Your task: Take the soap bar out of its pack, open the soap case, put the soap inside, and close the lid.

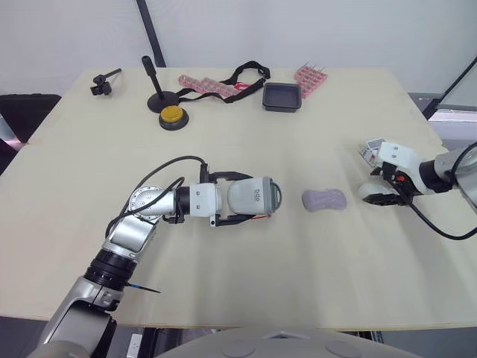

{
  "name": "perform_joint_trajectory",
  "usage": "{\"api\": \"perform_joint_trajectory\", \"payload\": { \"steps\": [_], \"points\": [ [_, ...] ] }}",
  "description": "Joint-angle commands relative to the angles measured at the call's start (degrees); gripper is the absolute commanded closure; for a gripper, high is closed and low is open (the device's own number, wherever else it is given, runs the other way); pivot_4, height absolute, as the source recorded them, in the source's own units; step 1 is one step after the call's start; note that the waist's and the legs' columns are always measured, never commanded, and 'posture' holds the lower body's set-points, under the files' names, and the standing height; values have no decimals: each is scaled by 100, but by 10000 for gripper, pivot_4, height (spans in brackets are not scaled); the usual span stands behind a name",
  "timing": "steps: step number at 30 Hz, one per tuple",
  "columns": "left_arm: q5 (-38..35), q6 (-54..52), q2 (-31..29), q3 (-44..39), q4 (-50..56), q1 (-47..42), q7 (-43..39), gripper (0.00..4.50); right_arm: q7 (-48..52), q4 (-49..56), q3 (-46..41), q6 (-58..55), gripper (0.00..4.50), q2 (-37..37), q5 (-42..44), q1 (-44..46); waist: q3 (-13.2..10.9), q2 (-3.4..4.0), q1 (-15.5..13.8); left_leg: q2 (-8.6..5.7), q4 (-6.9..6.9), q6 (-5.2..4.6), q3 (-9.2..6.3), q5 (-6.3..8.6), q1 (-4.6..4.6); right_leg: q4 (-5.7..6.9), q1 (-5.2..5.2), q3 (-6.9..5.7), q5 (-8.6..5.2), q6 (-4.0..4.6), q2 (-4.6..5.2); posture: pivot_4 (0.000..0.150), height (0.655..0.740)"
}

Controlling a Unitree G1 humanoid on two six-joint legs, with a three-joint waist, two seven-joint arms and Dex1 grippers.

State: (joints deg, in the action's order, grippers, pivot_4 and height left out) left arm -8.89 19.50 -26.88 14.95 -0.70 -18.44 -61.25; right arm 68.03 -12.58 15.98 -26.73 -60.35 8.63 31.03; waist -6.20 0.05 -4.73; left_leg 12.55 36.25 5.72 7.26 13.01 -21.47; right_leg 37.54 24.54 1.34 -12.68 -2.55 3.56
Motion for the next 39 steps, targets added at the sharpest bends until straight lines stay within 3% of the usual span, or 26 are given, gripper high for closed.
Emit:
{"api": "perform_joint_trajectory", "payload": {
  "steps": [1, 4, 9, 13, 19, 28, 39],
  "points": [
    [-21, 29, -22, -7, 165, -47, 28, 8466, 19, 335, -710, 385, 463, -203, 156, -162, 0, 0, -6, 0, 0, -1, 0, 0, -1, 0, 0, 0, 0, 0, 0, 1500, 7291],
    [-39, 8, -33, -24, 154, -55, 16, 8466, 98, 732, -1335, 584, 463, -73, 614, -476, 0, 0, -16, 0, 1, -3, 0, 0, 0, 0, 0, 0, 0, 0, 1, 1500, 7291],
    [-103, -82, -66, -24, 102, -125, -83, 8466, 130, 1821, -2558, 1325, 463, 859, 1748, -1547, 3, 3, -9, 4, 3, -9, 11, 3, -2, 5, 1, 5, 0, 0, 3, 1500, 7291],
    [-143, -229, -94, 22, 24, -263, -225, 8466, -51, 3104, -2555, 1905, 463, 1881, 2220, -2724, 8, 7, -59, 17, 7, -18, 10, 4, 4, 0, 11, -6, -1, 1, 6, 1500, 7291],
    [-156, -457, -199, 47, 8, -388, -453, 8466, 40, 3319, -2008, 3128, 463, 2522, 1644, -3816, 12, 9, 20, 1, 14, -20, 18, 3, -2, 1, 24, 3, -1, 1, 27, 1500, 7291],
    [99, -721, -442, 62, -322, -803, -716, 8466, -31, 2896, -2102, 3720, 463, 2645, 1742, -4365, 12, 10, 58, 2, 5, -20, 17, 3, -2, -4, 22, 3, -1, 0, 25, 1500, 7291],
    [848, -1142, -856, 459, -661, -1789, -1122, 8466, -79, 3235, -2393, 3724, 463, 2538, 2034, -5202, 12, 10, 50, -2, -3, -19, 17, 4, -3, -17, 11, 3, -1, 0, 26, 1500, 7291]
  ]
}}
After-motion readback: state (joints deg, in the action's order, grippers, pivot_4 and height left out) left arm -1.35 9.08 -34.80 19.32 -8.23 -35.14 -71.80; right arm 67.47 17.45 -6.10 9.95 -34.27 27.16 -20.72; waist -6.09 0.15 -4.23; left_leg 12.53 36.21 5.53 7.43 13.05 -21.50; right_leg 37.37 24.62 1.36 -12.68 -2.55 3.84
